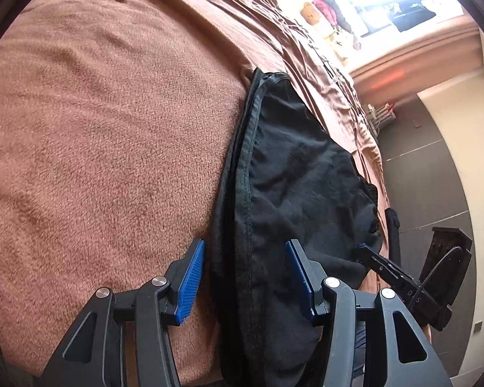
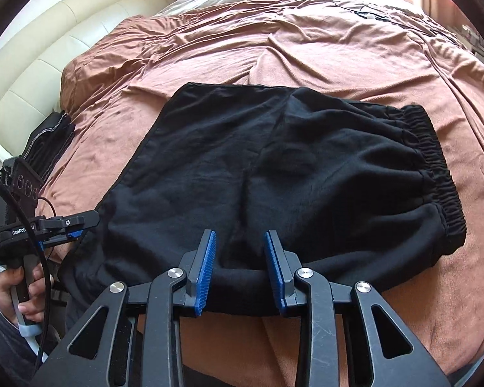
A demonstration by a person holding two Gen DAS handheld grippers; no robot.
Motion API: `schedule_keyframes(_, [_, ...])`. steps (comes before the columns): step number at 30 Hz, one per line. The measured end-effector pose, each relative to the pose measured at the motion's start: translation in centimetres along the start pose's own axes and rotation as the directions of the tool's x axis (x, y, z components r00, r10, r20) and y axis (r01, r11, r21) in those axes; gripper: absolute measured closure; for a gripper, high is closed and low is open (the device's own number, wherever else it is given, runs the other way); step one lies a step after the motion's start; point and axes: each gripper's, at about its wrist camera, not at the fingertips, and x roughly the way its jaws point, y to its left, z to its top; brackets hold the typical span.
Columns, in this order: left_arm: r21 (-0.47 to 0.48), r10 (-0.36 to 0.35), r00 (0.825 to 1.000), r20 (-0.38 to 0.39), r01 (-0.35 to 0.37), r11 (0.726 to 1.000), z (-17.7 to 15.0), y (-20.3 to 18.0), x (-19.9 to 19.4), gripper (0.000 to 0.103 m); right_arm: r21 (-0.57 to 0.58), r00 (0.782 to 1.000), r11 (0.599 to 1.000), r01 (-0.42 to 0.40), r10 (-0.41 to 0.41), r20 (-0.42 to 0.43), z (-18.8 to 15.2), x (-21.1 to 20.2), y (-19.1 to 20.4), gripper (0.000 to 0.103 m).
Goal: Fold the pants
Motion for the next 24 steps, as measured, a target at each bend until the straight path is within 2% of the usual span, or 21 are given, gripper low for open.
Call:
schedule_keyframes(3, [0.02, -0.016, 1.0, 0.001, 0.016, 1.0, 0.5, -0.1, 0.4, 0.05, 0.024, 1.0, 1.0, -0.002, 0.002, 0.004, -1.0, 0.0, 0.0, 0.082])
schedule_keyframes(8, [0.013, -0.074, 0.997, -0.008, 0.074, 0.997, 0.2, 0.2, 0.7, 0.05, 0.048, 1.0, 0.999, -0.008, 0.007, 0.021, -2.6, -0.1, 0.0, 0.083])
schedule_keyframes(12, [-0.002, -0.121, 0.992, -0.022, 0.121, 0.993, -1.0, 0.5, 0.2, 0.051, 0.052, 1.0, 0.999, -0.006, 0.007, -0.007, -3.6, 0.7, 0.0, 0.083])
schedule_keyframes(18, [-0.011, -0.142, 0.989, -0.028, 0.142, 0.99, -2.5, 0.3, -0.2, 0.066, 0.069, 1.0, 0.998, -0.004, 0.005, -0.02, -3.3, 0.7, -0.1, 0.083])
schedule_keyframes(20, [-0.022, -0.146, 0.989, -0.023, 0.146, 0.989, -2.6, 0.3, -0.3, 0.077, 0.077, 1.0, 0.997, -0.021, 0.022, -0.009, -3.0, 0.3, 0.0, 0.083])
schedule_keyframes(22, [-0.034, -0.161, 0.987, -0.018, 0.16, 0.986, -2.7, 0.4, -0.6, 0.083, 0.084, 1.0, 0.996, -0.031, 0.031, 0.006, -3.0, -0.1, 0.1, 0.083])
schedule_keyframes(24, [-0.041, -0.173, 0.985, -0.007, 0.173, 0.984, -2.7, 0.3, -0.9, 0.083, 0.083, 0.999, 0.996, -0.041, 0.039, 0.021, -3.2, -0.3, 0.2, 0.083])
